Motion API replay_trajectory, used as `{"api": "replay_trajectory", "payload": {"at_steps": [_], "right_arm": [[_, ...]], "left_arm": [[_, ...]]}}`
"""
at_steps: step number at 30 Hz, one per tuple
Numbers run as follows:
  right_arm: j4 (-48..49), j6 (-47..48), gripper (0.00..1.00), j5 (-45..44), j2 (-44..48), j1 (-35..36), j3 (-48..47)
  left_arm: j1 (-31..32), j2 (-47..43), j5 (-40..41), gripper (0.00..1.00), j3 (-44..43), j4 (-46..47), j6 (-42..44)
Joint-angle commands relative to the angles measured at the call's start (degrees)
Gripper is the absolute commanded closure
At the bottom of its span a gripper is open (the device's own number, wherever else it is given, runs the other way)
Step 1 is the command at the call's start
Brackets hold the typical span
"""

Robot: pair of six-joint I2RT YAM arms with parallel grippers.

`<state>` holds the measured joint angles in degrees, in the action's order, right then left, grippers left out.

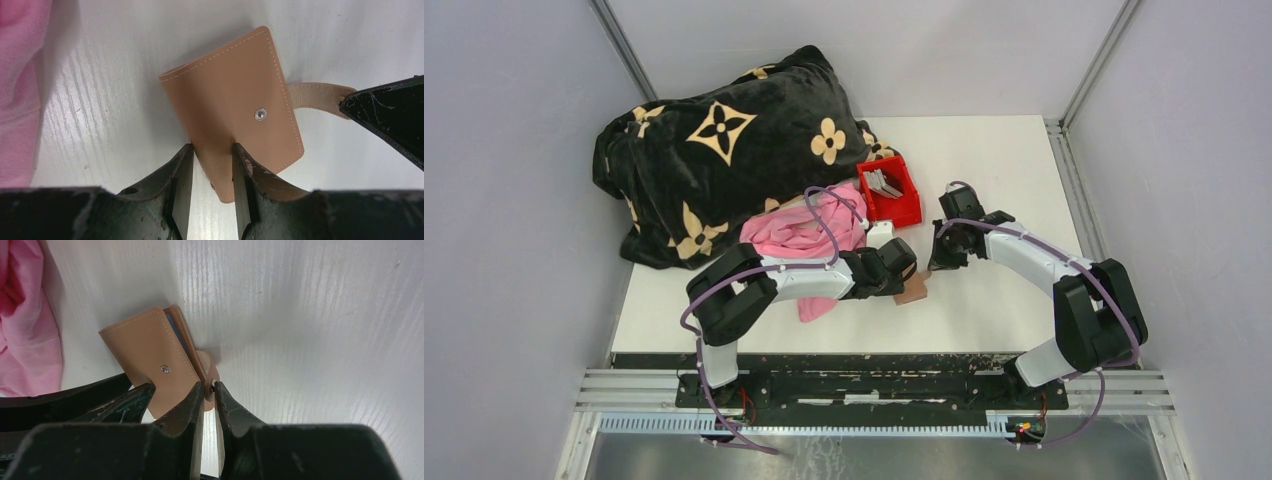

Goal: Put the credit cards into the card holder
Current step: Close the card holder at the center of the board.

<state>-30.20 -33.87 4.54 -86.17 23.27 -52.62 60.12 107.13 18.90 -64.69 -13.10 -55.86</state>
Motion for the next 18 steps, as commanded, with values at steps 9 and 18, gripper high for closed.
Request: {"api": "replay_trajectory", "payload": {"at_steps": [9, 18], "right_arm": [[0.1, -0.6, 0.94, 0.6, 1.7, 1.2, -0.8], [-0.1, -0.3, 0.95, 0.9, -0.5, 3.4, -3.8]], "left_arm": [[-0.2, 1.9, -1.2, 0.61, 1.0, 0.4, 0.5], [-0.2, 2.1, -1.5, 0.62, 0.7, 0.8, 0.8]]}}
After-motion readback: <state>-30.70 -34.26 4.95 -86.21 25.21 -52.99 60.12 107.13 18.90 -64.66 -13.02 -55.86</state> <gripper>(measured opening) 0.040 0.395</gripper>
